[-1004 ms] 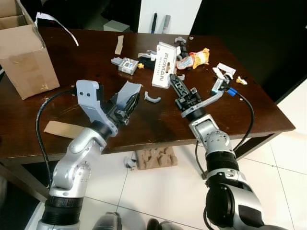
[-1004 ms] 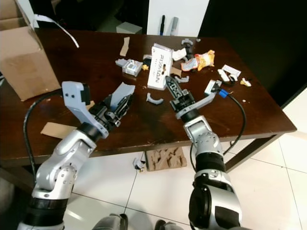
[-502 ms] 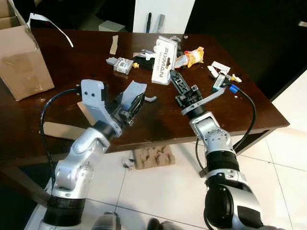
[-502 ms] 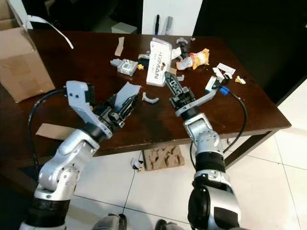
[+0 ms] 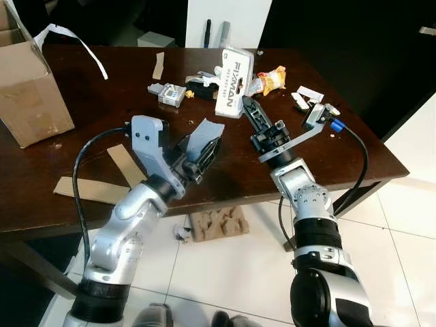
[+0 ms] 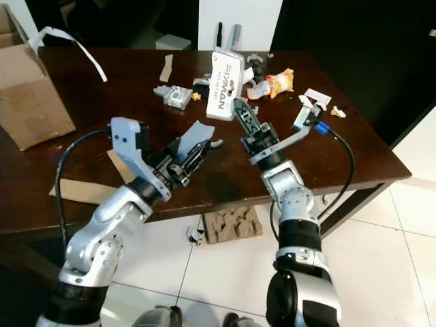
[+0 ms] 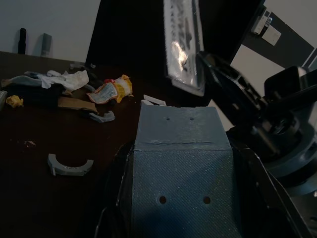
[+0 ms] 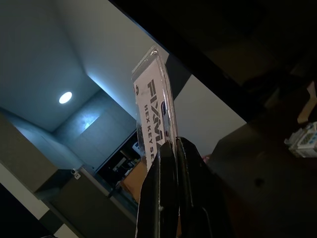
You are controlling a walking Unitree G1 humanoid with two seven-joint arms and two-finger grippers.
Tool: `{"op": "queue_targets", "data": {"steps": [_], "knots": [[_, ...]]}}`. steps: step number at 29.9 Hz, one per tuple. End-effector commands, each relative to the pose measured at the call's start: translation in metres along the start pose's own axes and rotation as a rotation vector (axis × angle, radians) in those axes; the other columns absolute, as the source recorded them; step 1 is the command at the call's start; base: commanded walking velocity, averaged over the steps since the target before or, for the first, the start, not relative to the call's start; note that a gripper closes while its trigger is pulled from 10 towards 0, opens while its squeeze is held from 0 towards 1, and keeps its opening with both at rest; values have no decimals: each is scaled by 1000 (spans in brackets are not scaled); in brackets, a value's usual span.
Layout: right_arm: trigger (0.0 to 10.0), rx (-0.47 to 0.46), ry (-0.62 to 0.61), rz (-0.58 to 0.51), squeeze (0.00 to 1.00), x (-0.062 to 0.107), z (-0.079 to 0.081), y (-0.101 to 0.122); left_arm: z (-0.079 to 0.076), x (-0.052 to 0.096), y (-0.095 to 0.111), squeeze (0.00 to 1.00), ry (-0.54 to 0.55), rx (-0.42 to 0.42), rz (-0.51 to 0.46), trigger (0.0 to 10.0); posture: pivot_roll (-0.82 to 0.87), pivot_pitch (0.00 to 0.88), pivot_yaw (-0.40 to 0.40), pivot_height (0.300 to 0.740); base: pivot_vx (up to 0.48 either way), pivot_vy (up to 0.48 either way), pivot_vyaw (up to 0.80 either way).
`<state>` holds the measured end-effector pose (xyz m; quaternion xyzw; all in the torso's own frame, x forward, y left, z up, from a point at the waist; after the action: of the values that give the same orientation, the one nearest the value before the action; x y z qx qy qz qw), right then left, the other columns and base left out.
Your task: Picking trash to rubbish bin
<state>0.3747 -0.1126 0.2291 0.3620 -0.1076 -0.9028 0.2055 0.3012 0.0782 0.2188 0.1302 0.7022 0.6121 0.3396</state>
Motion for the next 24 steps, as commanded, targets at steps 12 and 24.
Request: {"op": "queue_targets", "data": {"steps": [12,24], "knots": [[10000,25,-104,-40,0,3,-12,7,5,3,-13,0,22,-24,52,10000,202,84,-94,740,0,0,-67],[10000,120,-372,-145,0,14,-40,30,16,2,-10,0,57,-64,46,10000,198,80,-90,740,0,0,-800]]}}
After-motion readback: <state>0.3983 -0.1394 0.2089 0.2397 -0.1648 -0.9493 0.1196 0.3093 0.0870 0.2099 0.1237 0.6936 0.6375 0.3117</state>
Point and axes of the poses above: a point about 5 cm out from each wrist's last joint towards the gripper, its own x axis pointing back from the gripper into the wrist, its own y axis along the axis of the wrist's last joint, z = x × y, the point moved 2 cm from there along -x, pointing out of the wrist towards the gripper, and after that the axes turned 11 degrees about -x, right-handed, at the moved point
